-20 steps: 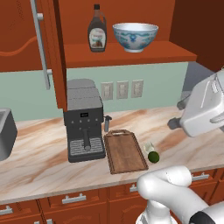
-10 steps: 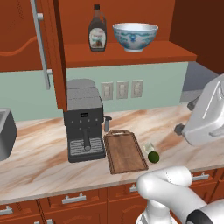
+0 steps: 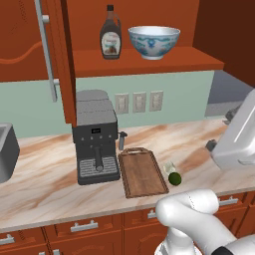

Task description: Open the cabinet. Place the bowl and condiment on the counter. Then place the lime and garlic on the cutting board.

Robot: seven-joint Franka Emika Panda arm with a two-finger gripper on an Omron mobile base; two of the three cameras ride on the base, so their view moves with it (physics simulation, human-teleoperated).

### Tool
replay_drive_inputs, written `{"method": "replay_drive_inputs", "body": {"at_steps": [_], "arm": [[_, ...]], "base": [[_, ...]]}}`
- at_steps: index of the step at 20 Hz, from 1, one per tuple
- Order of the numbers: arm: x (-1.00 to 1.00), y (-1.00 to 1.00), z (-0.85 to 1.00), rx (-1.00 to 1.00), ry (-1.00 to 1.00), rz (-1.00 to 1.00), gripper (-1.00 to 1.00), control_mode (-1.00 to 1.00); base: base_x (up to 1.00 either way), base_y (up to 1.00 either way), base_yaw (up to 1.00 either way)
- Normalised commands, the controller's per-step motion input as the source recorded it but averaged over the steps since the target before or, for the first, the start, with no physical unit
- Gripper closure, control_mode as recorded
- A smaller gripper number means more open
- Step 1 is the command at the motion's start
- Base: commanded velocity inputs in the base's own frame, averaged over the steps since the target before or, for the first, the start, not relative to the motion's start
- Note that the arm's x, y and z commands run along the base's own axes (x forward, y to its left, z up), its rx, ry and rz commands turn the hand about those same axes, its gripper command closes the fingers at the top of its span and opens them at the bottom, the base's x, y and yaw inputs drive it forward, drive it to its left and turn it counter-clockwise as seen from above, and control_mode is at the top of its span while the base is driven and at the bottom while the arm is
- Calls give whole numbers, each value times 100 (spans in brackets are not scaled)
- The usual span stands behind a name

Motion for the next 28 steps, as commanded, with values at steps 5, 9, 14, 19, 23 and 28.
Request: {"method": "replay_drive_inputs", "body": {"at_steps": [5, 9, 14, 19, 23, 28], "arm": [[21, -19, 22, 0, -13, -8, -100, -100], [27, -15, 24, 0, -10, -8, -100, -100], [34, -14, 22, 0, -7, -8, -100, -100], [41, -18, 21, 0, -5, -8, -100, -100], [40, -17, 16, 0, -7, -6, -100, -100], [46, -9, 13, 1, -7, -3, -100, -100]], "base": [[0, 0, 0], [0, 0, 0], [0, 0, 0], [0, 0, 0], [0, 0, 0], [0, 0, 0]]}}
